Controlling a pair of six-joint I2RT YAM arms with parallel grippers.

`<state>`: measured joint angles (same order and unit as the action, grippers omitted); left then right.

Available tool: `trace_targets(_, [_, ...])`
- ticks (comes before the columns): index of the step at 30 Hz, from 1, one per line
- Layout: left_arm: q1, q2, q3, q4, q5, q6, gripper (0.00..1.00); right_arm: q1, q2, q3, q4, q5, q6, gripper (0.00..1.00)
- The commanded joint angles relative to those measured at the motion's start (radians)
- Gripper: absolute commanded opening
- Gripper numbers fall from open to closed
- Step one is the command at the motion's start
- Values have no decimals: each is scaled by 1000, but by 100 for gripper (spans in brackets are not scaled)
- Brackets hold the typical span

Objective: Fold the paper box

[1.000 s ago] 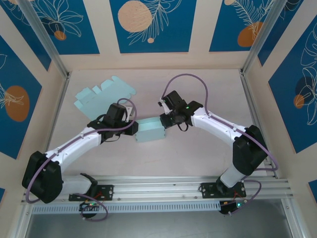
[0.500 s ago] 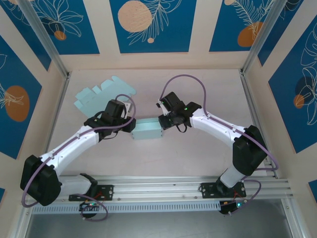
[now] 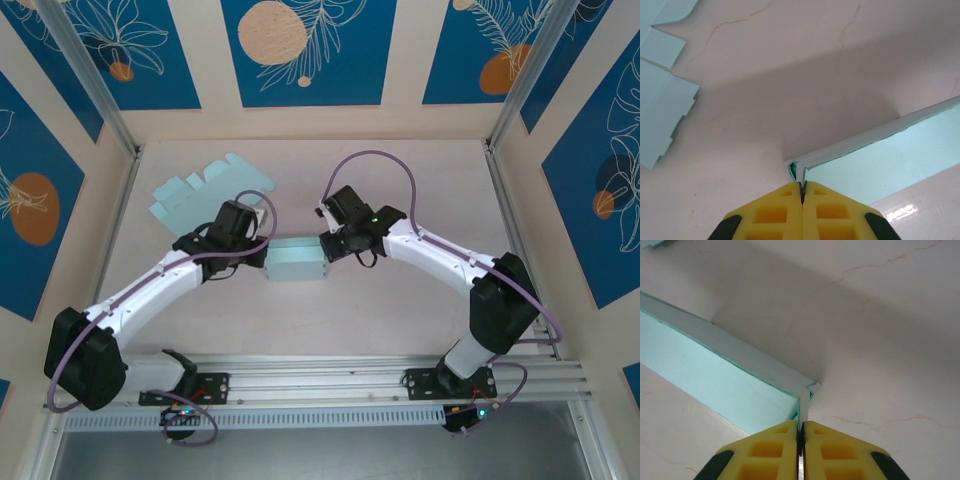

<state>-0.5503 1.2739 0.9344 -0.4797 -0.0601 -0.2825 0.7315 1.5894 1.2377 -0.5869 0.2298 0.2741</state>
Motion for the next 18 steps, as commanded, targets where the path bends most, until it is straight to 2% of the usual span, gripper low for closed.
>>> trace_targets(1, [-9, 6, 24, 14, 47, -20, 2, 14, 6, 17, 2, 1, 25, 7])
trace_targets(10, [-9, 1, -21, 80, 109, -86, 1, 33, 17, 19, 10, 20, 70, 7])
trace_targets(18, [-9, -5, -56, 85, 99, -119, 5, 47, 25, 23, 10, 40, 138, 7])
